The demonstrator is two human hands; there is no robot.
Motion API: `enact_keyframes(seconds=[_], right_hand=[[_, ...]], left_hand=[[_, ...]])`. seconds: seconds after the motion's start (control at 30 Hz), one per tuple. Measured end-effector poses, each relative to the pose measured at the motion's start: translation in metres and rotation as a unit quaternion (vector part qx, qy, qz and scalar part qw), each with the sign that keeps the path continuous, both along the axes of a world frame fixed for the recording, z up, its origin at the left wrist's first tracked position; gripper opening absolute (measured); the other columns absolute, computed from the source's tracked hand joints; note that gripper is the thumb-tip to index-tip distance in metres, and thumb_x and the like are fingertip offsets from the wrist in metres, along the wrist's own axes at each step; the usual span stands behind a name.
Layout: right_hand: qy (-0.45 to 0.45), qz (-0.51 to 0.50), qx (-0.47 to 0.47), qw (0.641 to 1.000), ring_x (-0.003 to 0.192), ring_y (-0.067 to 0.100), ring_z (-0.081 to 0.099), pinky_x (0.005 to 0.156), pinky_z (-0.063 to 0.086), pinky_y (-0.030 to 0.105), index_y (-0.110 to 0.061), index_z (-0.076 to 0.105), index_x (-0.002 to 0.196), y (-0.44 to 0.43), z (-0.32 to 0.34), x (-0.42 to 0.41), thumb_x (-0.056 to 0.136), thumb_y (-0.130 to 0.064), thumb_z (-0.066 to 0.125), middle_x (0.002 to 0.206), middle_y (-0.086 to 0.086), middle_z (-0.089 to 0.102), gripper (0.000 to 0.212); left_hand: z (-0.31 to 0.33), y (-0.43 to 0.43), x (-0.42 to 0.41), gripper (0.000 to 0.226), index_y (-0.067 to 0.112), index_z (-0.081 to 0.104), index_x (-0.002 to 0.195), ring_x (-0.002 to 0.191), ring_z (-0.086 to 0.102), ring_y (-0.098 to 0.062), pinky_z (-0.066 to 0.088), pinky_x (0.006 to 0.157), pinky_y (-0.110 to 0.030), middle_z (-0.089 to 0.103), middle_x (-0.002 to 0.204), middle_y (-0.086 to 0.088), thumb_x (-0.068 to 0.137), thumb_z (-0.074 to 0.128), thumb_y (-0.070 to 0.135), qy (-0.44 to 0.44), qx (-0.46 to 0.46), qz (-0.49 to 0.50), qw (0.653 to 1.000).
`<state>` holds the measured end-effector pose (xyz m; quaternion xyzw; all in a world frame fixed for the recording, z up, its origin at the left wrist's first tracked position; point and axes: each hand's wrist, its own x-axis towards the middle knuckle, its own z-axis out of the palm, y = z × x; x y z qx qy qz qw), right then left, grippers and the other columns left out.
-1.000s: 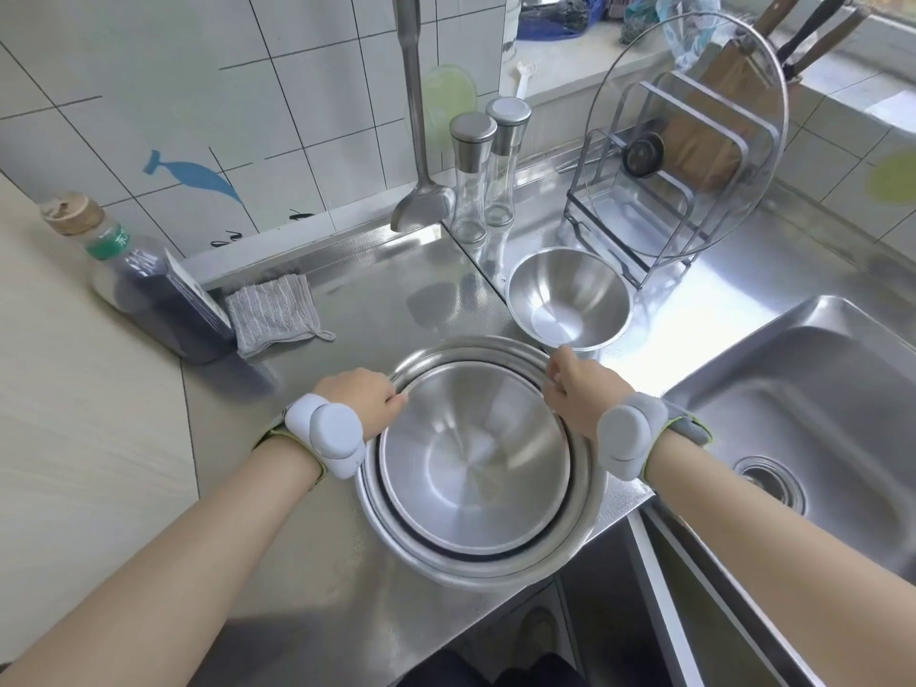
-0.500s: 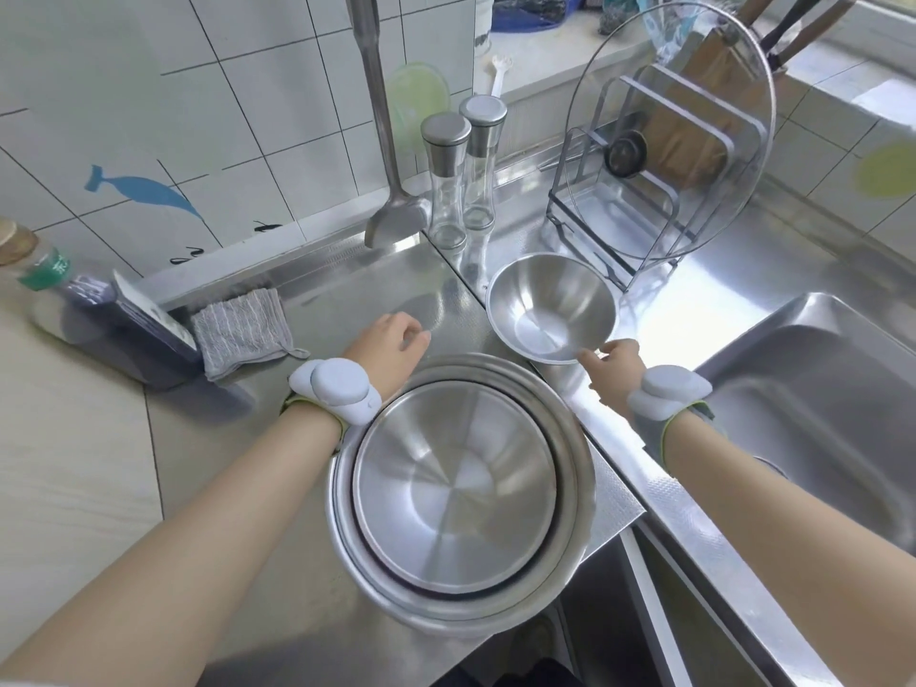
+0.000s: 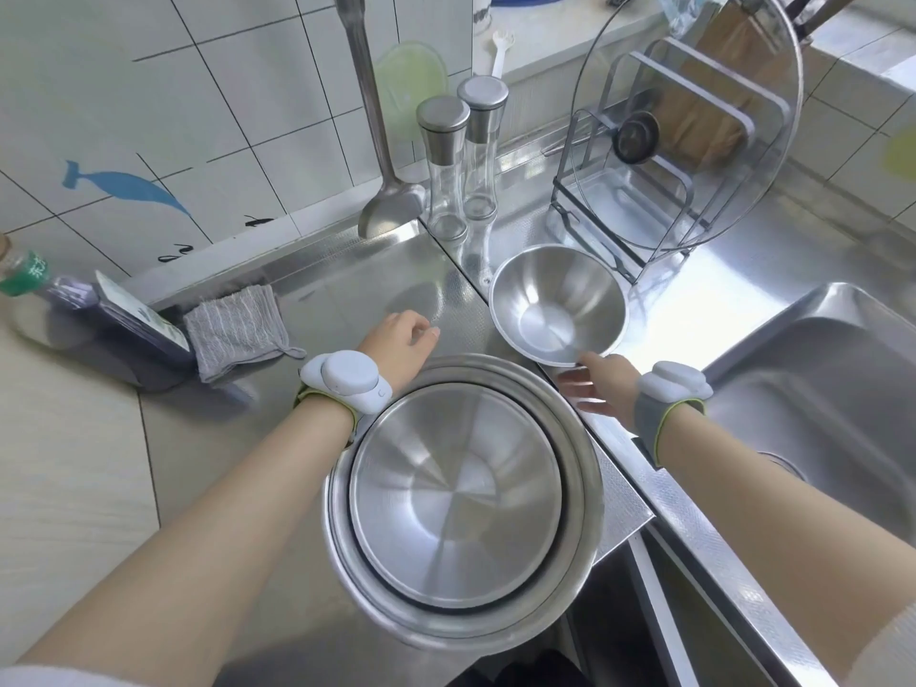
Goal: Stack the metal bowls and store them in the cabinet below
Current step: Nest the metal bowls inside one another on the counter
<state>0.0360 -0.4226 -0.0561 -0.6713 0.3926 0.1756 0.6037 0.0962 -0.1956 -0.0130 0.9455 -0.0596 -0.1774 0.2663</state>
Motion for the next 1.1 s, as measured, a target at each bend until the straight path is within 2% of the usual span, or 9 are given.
enact_keyframes(seconds=[0.1,0.27,0.37,0.5,0.77,0.9,0.97,1.03,1.1], right_hand=[[-0.018,-0.027,0.008,0.999,0.038,0.002,0.06,0.054,0.046,0.022,-0.014,0.05,0.073,-0.002,-0.001,0.003,0.092,-0.011,0.035,0.039,-0.01,0.064,0.025],[-0.054,-0.031,-0.003,0.998,0.033,-0.002,0.058,0.054,0.047,0.021,-0.012,0.051,0.071,-0.002,0.003,0.002,0.09,-0.007,0.035,0.036,-0.01,0.062,0.026],[-0.087,-0.048,0.022,0.995,0.039,0.001,0.06,0.056,0.046,0.021,-0.012,0.052,0.072,0.0,0.012,0.002,0.091,-0.007,0.034,0.043,-0.006,0.066,0.027],[-0.117,-0.047,0.048,0.991,0.06,0.012,0.056,0.061,0.045,0.022,-0.012,0.053,0.074,0.003,0.028,0.0,0.091,-0.008,0.035,0.073,0.004,0.064,0.025],[-0.155,0.015,0.028,0.987,0.047,0.006,0.059,0.058,0.047,0.019,-0.014,0.049,0.067,0.011,0.051,-0.008,0.09,-0.01,0.039,0.072,0.006,0.065,0.026],[-0.186,0.055,0.017,0.981,0.041,0.003,0.06,0.049,0.049,0.013,-0.011,0.051,0.069,0.015,0.061,-0.017,0.091,-0.008,0.041,0.063,0.003,0.062,0.024],[-0.189,0.083,0.014,0.978,0.04,0.003,0.06,0.051,0.05,0.014,-0.01,0.051,0.07,0.017,0.065,-0.022,0.091,-0.008,0.042,0.06,0.002,0.06,0.023],[-0.191,0.109,0.021,0.975,0.04,0.005,0.06,0.059,0.051,0.019,-0.009,0.052,0.069,0.021,0.07,-0.028,0.091,-0.006,0.042,0.059,0.003,0.059,0.024],[-0.19,0.131,0.025,0.973,0.041,0.007,0.06,0.061,0.05,0.021,-0.009,0.052,0.068,0.025,0.074,-0.032,0.091,-0.006,0.042,0.058,0.003,0.058,0.026]], left_hand=[[-0.002,0.002,-0.001,0.036,0.006,0.055,0.121,0.118,0.051,-0.028,0.034,0.094,-0.026,0.056,0.128,-0.014,0.095,0.042,0.027,0.002,-0.002,0.004,1.0],[-0.001,0.004,-0.001,0.036,0.005,0.055,0.121,0.119,0.051,-0.028,0.035,0.098,-0.029,0.056,0.128,-0.015,0.095,0.042,0.026,0.007,-0.015,0.008,1.0],[0.001,0.004,-0.002,0.036,0.007,0.055,0.121,0.119,0.051,-0.028,0.034,0.097,-0.027,0.056,0.128,-0.013,0.095,0.042,0.028,0.007,-0.021,0.015,1.0],[0.006,0.002,-0.003,0.039,0.007,0.051,0.126,0.122,0.05,-0.027,0.034,0.099,-0.027,0.054,0.131,-0.013,0.096,0.041,0.029,0.004,-0.042,0.023,0.999],[0.024,-0.003,-0.008,0.051,0.008,0.039,0.14,0.131,0.046,-0.025,0.03,0.107,-0.028,0.049,0.142,-0.01,0.097,0.035,0.035,0.009,-0.14,0.085,0.986],[0.03,-0.001,-0.014,0.045,0.008,0.051,0.127,0.12,0.055,-0.03,0.039,0.107,-0.043,0.059,0.129,-0.014,0.097,0.033,0.038,0.009,-0.219,0.12,0.968],[0.033,0.001,-0.017,0.047,0.006,0.056,0.118,0.111,0.058,-0.031,0.043,0.102,-0.046,0.062,0.117,-0.017,0.097,0.032,0.04,0.001,-0.223,0.132,0.966],[0.033,0.004,-0.021,0.044,0.003,0.058,0.098,0.096,0.058,-0.029,0.046,0.095,-0.045,0.059,0.097,-0.018,0.097,0.032,0.039,-0.012,-0.215,0.132,0.968],[0.034,0.008,-0.023,0.037,0.004,0.049,0.079,0.085,0.053,-0.029,0.047,0.088,-0.042,0.051,0.086,-0.019,0.097,0.034,0.033,-0.028,-0.195,0.133,0.971]])
